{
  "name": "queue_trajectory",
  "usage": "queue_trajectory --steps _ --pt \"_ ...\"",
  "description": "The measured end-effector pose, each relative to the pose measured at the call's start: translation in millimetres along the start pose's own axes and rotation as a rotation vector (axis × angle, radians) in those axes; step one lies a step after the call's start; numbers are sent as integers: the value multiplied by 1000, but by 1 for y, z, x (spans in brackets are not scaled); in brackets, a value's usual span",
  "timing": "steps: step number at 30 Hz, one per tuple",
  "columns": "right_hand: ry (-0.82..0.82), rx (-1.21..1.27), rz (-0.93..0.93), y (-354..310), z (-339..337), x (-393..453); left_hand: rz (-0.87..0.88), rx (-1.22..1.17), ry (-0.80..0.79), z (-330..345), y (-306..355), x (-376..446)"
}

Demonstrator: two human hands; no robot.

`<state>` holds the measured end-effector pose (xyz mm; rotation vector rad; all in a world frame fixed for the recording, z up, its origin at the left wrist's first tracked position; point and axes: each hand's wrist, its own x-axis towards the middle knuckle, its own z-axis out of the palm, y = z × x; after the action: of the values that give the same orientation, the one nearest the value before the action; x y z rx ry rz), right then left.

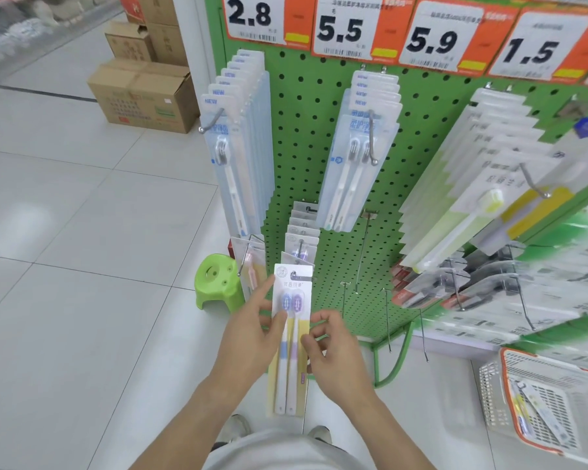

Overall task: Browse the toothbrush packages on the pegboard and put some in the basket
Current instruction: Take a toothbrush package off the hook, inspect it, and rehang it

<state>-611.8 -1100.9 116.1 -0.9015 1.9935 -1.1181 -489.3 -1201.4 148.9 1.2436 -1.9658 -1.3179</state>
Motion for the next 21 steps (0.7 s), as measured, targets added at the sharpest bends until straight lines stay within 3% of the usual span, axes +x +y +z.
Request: queue_trajectory --steps 7,14,21 --pt "-32 -44 32 7 2 8 15 70 -8 5 -11 7" --pt "-40 -260 37 2 6 24 351 269 97 9 -1 26" --pt "-79 -314 80 -12 3 40 377 453 -67 12 -7 60"
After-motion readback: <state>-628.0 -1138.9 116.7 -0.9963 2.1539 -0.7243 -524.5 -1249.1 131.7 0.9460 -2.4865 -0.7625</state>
